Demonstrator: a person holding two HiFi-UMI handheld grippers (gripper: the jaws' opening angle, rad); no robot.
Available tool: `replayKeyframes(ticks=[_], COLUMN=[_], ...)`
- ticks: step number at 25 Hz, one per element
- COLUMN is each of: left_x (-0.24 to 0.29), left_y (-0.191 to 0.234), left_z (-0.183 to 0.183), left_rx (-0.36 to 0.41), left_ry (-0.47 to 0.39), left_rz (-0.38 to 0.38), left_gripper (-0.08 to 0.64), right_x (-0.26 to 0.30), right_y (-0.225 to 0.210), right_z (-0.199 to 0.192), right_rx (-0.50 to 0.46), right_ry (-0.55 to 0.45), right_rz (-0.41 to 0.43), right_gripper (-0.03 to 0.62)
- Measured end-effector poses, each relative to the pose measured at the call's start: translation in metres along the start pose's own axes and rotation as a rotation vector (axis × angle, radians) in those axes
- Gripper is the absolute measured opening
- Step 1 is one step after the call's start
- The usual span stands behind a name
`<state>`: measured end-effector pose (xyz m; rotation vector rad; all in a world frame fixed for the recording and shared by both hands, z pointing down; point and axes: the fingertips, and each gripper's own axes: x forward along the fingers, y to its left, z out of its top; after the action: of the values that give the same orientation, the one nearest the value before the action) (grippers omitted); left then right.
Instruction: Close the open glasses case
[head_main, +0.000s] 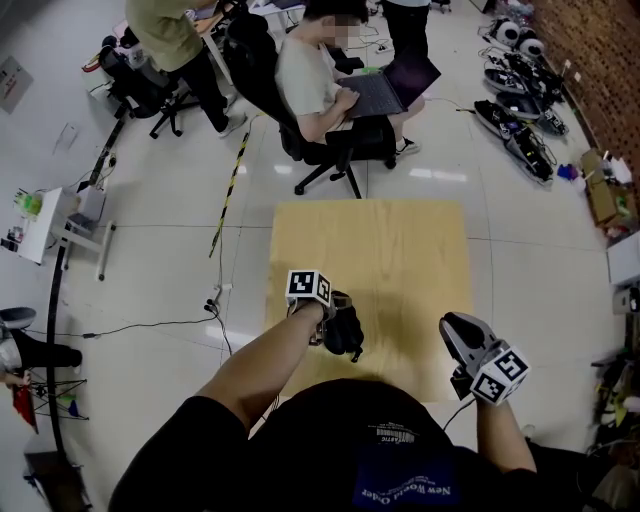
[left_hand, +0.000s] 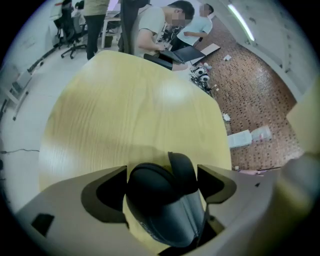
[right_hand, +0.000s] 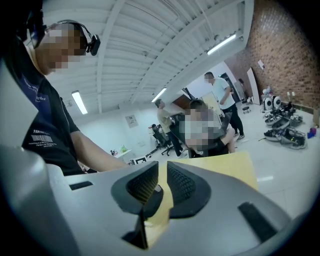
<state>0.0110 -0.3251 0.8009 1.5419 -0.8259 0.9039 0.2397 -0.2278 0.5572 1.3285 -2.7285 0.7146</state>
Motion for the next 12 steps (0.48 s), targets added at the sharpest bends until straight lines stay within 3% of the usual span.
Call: replayKeyframes(ticks=[3, 8, 12], left_x=[-0.012, -0.036, -0.07], left_y=[-0.013, -0.037, -0.058], left_z=[0.002, 0.016, 0.031], left_rx=[0.018, 0.036, 0.032], left_ry=[-0.016, -0.099, -0.231], left_rz=[-0.097, -0.282, -0.475], left_gripper=[0.328, 0.324, 0.318], right_x=[0.004, 0.016, 0.025], right_y=[0.004, 0.012, 0.022], right_z=[0.004, 0.01, 0.014], right_rx=[-0.005, -0.019, -0.033], right_ry=[-0.005, -0.007, -0.003], right_rz=[0.008, 0.031, 0.055], right_gripper=[0.026, 0.026, 0.026])
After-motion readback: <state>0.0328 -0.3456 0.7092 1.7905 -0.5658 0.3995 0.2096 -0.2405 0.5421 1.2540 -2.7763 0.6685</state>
